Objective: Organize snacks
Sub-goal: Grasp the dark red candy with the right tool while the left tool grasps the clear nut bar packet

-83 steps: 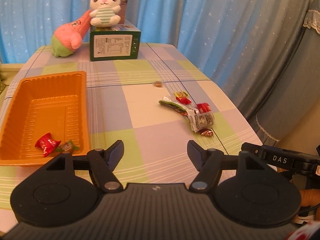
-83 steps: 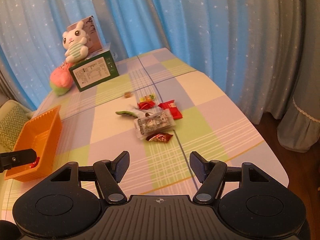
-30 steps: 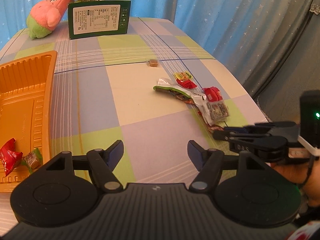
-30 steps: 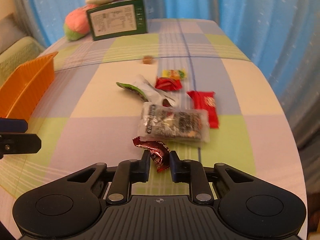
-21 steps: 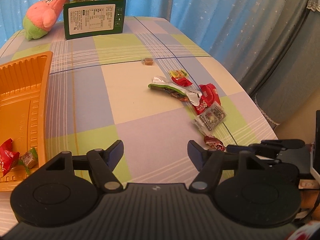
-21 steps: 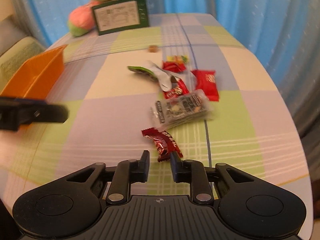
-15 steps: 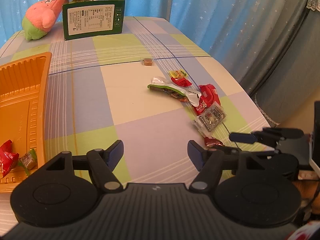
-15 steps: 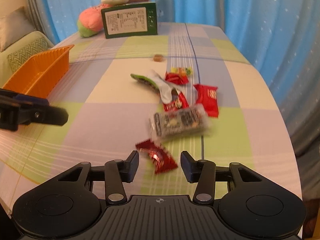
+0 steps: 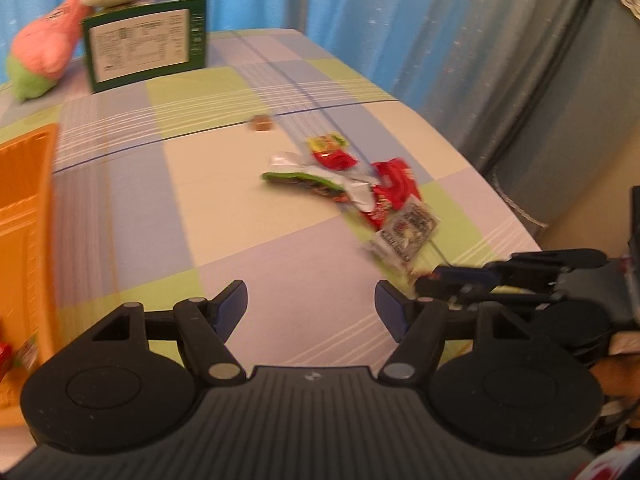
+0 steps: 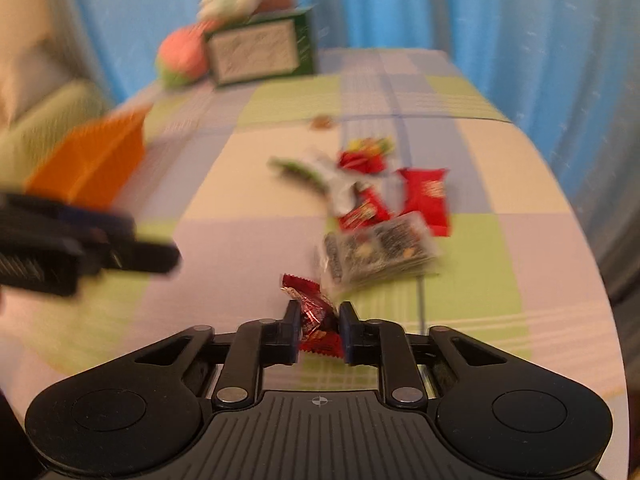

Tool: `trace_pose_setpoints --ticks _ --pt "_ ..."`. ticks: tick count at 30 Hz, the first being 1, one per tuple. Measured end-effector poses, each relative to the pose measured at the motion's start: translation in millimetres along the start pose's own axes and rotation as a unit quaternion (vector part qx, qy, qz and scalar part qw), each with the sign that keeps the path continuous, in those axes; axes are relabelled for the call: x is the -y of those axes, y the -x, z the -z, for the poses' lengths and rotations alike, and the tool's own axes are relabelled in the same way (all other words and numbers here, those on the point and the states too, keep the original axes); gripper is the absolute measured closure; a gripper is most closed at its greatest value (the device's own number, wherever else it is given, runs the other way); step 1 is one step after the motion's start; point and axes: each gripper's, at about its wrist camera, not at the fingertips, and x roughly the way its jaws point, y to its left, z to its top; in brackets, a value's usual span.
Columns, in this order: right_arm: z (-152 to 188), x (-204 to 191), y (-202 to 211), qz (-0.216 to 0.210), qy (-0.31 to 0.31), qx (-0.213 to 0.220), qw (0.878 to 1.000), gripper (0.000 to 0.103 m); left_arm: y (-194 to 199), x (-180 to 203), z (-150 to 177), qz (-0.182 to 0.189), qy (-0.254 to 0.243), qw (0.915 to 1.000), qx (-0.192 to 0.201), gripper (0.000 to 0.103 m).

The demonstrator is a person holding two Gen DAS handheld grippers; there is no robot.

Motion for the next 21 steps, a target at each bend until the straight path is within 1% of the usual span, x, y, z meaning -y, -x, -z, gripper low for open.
trace_pose_setpoints --ticks 3,5,7,10,14,17,20,21 --pt "-3 14 18 0.014 -0.067 0.034 0.997 0.084 -14 8 -7 0.017 -0.023 0.9996 -0.002 0.036" --pt "-4 21 24 0.023 -0.095 0.048 0.994 0.084 -24 15 -12 0.026 -0.040 0.9988 -0.005 0.036" --pt "-4 27 28 0.049 -0.109 0.063 0.991 0.084 -35 24 -16 0.038 -0.062 0.9974 -0.007 0.037" --pt "-4 44 27 0.078 -0.159 0.068 0.982 0.084 -54 39 -20 0.054 -0.090 0.9944 -0.013 0.038" --pt "2 68 32 0.080 -0.232 0.079 0.966 0.084 -77 56 -24 0.062 -0.127 0.9900 -0.005 0.052" --pt "5 81 40 0.087 -0.264 0.095 0.956 0.084 -94 65 -27 0.067 -0.140 0.9879 -0.010 0.054" --pt "7 85 43 0.085 -0.275 0.096 0.953 0.084 -107 75 -27 0.058 -0.167 0.9841 -0.022 0.055" --pt "7 85 43 0.085 -0.276 0.097 0.952 0.084 -109 77 -26 0.052 -0.175 0.9829 -0.025 0.058"
